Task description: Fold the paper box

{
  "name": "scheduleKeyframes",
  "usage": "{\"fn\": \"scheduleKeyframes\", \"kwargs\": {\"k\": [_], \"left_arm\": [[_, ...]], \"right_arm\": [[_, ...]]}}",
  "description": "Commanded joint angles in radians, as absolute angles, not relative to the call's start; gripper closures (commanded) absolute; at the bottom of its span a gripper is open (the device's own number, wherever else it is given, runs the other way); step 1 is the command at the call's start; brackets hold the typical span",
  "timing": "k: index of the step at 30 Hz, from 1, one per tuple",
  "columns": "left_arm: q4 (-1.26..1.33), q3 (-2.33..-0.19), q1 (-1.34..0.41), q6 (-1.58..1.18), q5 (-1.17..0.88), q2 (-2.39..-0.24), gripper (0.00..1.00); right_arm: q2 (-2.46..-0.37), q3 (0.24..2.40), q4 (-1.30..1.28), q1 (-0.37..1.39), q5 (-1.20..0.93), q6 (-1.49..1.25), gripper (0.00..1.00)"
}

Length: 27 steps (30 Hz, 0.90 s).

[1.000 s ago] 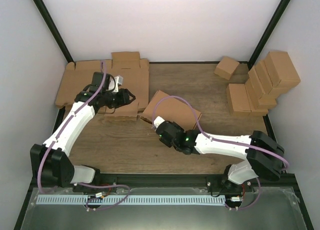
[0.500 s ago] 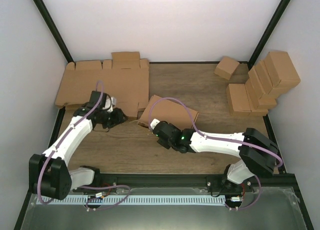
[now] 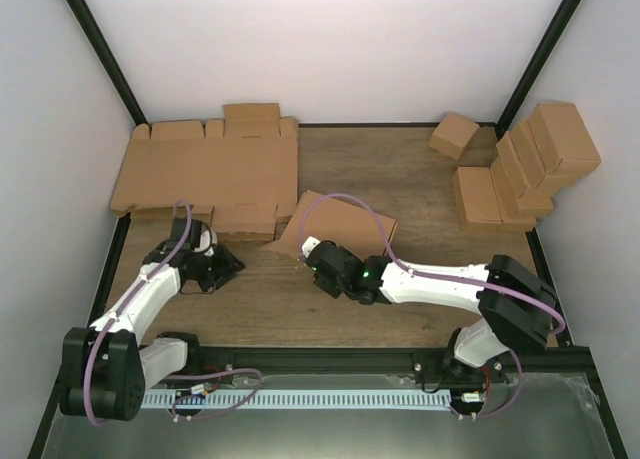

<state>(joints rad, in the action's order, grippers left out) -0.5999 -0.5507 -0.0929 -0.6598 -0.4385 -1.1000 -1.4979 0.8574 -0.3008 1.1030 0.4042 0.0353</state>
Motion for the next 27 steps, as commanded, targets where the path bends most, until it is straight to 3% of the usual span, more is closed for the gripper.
{"fn": "scheduleKeyframes", "kwargs": {"k": [1,5,7,8,12,17,21,24,27], "left_arm": [[-0.476,-0.484,-0.089,-0.739,-0.541,-1.101,0.65],[-0.421,-0.437,-0.092,-0.753,-0.579,-1.123,0.65],[-0.412,-0.426,-0.093,-0.751,-0.578,-1.131,0.65],[-0.405,-0.422,-0.093,-0.75,-0.578,-1.135,0.65],[-0.383,-0.41,-0.099,-0.749,-0.582,-1.152,0.65],[-0.382,-0.407,-0.104,-0.74,-0.577,-1.166,0.65],[-0.377,-0.406,-0.115,-0.754,-0.574,-1.161,0.65],[-0.394,-0.416,-0.129,-0.748,-0.574,-1.149,0.65],[-0.403,-0.417,-0.147,-0.737,-0.588,-1.143,0.68]], "right_arm": [[-1.451,0.91,-0.302,1.085,0.349,0.019,0.6],[-1.381,0.928,-0.302,1.065,0.218,0.026,0.27],[-1.346,0.943,-0.311,1.054,0.115,0.035,0.03],[-1.332,0.954,-0.317,1.047,0.068,0.04,0.01],[-1.29,1.018,-0.362,0.98,-0.122,0.046,0.0],[-1.253,1.045,-0.314,0.73,-0.415,-0.003,0.0],[-1.388,1.092,-0.305,0.521,-0.531,-0.063,0.02],[-1.521,1.127,-0.281,0.408,-0.569,-0.099,0.12],[-1.638,1.149,-0.232,0.309,-0.643,-0.133,0.36]]}}
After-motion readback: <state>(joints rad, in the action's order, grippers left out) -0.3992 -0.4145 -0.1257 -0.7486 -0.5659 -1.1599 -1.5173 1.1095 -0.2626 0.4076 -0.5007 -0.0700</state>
